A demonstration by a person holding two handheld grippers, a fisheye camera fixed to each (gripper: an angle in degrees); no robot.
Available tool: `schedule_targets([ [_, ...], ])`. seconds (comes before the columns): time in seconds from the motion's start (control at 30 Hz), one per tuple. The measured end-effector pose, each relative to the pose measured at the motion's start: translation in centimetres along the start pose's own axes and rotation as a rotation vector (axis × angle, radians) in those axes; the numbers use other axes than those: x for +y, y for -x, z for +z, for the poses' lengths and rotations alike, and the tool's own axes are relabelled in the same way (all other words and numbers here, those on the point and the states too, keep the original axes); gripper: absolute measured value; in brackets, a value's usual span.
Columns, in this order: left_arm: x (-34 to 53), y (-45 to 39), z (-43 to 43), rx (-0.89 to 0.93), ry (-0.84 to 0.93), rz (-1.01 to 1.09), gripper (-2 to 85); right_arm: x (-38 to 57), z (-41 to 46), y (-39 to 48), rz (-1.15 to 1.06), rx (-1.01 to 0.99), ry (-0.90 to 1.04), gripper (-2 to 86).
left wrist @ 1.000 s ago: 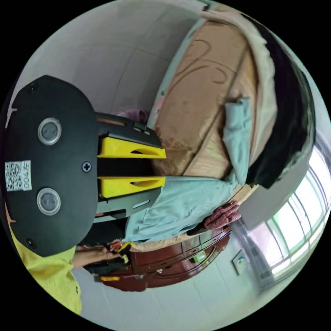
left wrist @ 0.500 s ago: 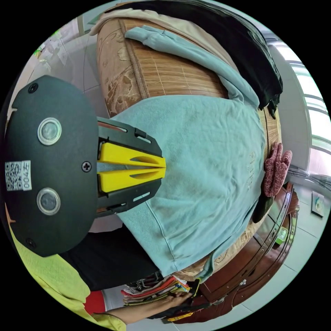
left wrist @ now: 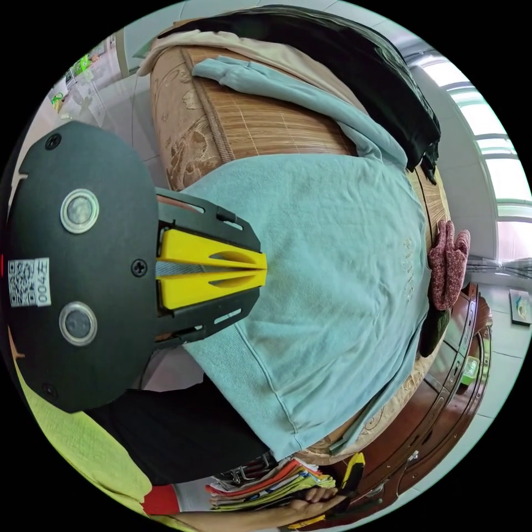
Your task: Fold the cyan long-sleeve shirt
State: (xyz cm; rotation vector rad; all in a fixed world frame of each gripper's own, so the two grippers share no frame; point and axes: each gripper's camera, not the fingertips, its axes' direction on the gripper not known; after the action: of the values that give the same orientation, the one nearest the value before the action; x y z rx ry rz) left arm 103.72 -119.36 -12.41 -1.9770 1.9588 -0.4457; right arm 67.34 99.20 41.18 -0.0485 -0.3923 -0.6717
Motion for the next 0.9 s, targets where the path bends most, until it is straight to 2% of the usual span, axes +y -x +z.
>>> schedule_targets([
  [0.07,-0.3,-0.2,0.0,0.018,0.000,-0.012,0.2,0.9,2.6,4.1,-0.069,-0.070,0.057,8.2],
  [0.17,-0.7,-0.3,-0.1,0.043,0.001,-0.024,0.1,2.1,7.4,9.6,-0.109,-0.057,0.147,3.7],
  [0.27,-1.1,-0.3,-0.1,0.066,0.004,-0.034,0.1,2.7,11.4,13.5,-0.151,-0.012,0.220,0.4],
  [0.33,-1.3,-0.6,-0.1,0.065,0.005,-0.032,0.1,2.7,14.6,15.5,-0.173,0.095,0.300,-0.3],
  [0.43,-1.7,-1.5,-0.2,0.031,0.007,-0.011,0.1,2.5,15.5,16.9,-0.200,0.174,0.280,-0.6],
  [0.6,-2.3,-3.1,-0.3,-0.045,0.008,0.032,0.2,1.2,17.1,18.7,-0.321,0.258,0.351,-0.7],
  [0.9,-3.5,-2.5,-0.3,0.034,0.004,0.013,0.2,-0.4,18.2,16.7,-0.216,0.142,0.349,-0.5],
])
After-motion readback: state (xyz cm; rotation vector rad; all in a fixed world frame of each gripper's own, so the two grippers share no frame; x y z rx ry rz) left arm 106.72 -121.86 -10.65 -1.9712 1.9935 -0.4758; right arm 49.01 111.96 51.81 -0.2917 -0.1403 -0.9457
